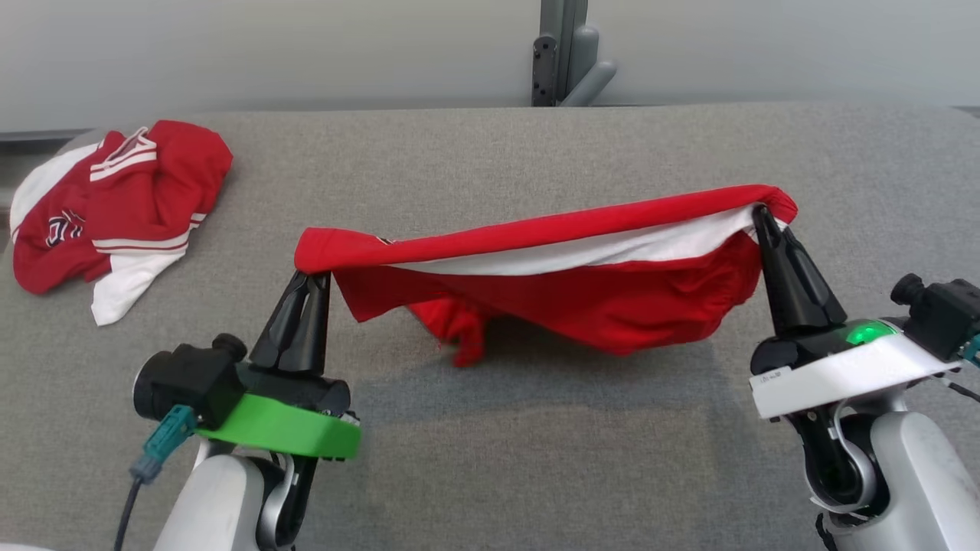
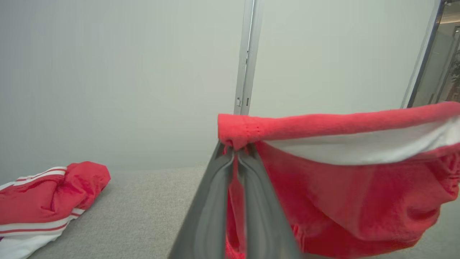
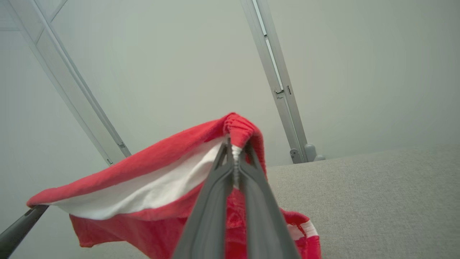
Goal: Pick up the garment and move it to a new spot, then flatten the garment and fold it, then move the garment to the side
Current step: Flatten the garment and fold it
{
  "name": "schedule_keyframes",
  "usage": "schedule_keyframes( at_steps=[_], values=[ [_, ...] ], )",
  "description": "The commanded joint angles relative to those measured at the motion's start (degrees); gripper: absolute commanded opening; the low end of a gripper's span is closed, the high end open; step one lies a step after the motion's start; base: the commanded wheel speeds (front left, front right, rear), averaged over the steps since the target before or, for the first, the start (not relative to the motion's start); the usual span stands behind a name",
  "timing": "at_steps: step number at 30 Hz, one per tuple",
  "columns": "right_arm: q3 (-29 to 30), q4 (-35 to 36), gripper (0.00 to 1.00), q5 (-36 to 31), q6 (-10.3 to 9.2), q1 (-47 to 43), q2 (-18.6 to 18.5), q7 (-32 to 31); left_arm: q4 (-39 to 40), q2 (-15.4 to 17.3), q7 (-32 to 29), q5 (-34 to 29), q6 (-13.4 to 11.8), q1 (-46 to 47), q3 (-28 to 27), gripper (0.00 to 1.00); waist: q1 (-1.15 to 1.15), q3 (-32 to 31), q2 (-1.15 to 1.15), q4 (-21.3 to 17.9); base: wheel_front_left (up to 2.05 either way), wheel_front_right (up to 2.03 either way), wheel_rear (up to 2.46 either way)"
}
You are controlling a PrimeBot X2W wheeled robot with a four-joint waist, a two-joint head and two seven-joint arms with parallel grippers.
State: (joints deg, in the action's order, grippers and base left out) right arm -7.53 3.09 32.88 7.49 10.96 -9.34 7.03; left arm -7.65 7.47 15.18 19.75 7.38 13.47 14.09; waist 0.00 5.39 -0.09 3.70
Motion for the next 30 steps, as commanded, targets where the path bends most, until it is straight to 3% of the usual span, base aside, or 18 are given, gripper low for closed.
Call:
schedule_keyframes(
  at_steps=[1, 11, 16, 23, 30],
  values=[
    [0.59, 1.88, 0.00, 0.43, 0.00, -1.40, -0.66, -0.46, 1.67, 1.16, -0.04, 0.67, 0.10, -1.21, 0.22, 0.00, 0.00, -2.69, 0.09, -0.56, 0.00, 0.00, 0.00],
    [4.95, 17.47, 0.00, 3.22, 0.00, -7.02, -0.33, -5.75, 19.82, 6.60, -5.28, 3.40, -0.63, -4.39, -1.36, 0.00, 0.00, -4.83, 0.09, -2.91, 0.00, 0.00, 0.00],
    [5.15, 19.64, 0.00, 4.12, 0.00, -5.13, -1.51, -9.22, 23.00, 9.06, -9.16, 2.53, -0.84, -1.53, -1.82, 0.00, 0.00, -2.63, 0.09, -3.28, 0.00, 0.00, 0.00],
    [2.07, 14.94, 0.00, 6.18, 0.00, 5.06, -2.47, -12.26, 19.31, 11.70, -11.72, 3.55, -0.19, 8.18, -0.15, 0.00, 0.00, 2.87, 0.09, -3.50, 0.00, 0.00, 0.00],
    [-2.55, -0.83, 0.00, 1.27, 0.01, 30.69, -2.88, -10.89, 6.71, 12.45, -14.38, 10.38, 0.09, 30.60, -0.43, 0.00, 0.00, 12.67, 0.09, -3.51, 0.00, 0.00, 0.00]
  ],
)
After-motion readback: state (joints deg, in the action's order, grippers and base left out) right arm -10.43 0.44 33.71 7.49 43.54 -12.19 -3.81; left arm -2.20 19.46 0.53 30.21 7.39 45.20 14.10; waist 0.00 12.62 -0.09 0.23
